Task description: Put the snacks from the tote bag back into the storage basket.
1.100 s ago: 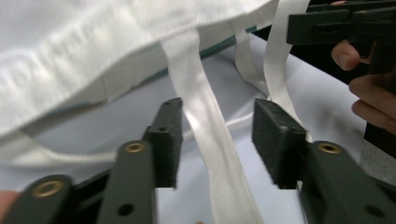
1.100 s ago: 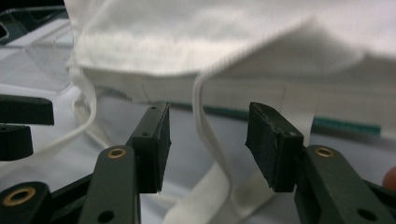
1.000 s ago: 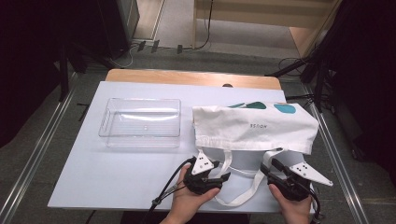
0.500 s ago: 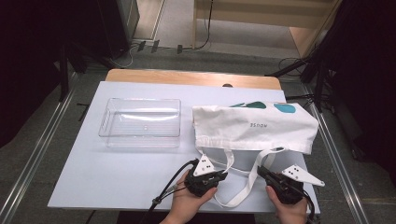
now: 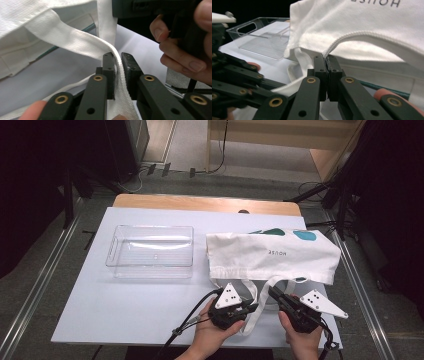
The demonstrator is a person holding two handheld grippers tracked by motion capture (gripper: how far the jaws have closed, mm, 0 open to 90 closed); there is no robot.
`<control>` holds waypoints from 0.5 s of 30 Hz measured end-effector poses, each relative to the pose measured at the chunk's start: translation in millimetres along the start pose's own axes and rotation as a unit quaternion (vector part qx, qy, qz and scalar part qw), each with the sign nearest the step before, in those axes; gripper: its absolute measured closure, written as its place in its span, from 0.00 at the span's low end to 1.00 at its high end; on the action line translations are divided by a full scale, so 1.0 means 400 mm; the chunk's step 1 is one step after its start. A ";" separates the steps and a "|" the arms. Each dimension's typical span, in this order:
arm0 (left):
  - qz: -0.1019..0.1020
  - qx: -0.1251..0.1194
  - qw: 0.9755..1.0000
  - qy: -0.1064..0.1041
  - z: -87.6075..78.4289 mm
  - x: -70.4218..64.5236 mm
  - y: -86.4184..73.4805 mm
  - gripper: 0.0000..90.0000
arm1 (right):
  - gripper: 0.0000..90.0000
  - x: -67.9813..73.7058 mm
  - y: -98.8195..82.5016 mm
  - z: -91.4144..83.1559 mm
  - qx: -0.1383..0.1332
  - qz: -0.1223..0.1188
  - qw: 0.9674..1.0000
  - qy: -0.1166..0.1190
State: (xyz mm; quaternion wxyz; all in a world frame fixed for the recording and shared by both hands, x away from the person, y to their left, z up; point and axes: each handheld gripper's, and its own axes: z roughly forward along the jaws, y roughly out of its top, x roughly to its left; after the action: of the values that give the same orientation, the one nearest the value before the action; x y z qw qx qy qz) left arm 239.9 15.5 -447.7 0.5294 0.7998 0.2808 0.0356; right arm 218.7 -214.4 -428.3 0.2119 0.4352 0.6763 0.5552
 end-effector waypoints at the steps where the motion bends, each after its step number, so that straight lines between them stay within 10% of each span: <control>1: -0.001 0.002 1.000 -0.004 0.005 0.000 -0.001 0.85 | 1.00 0.002 0.001 0.001 -0.002 0.001 1.000 0.002; 15: -0.007 0.022 0.998 0.064 0.050 -0.009 0.005 0.53 | 1.00 0.007 0.003 -0.003 -0.015 0.015 0.999 0.034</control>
State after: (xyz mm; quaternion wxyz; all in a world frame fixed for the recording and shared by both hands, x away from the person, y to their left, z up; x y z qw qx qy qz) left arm 244.6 -3.2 -454.0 0.4923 0.8054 0.3209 0.0768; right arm 216.7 -213.0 -426.1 0.1871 0.4225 0.6682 0.5831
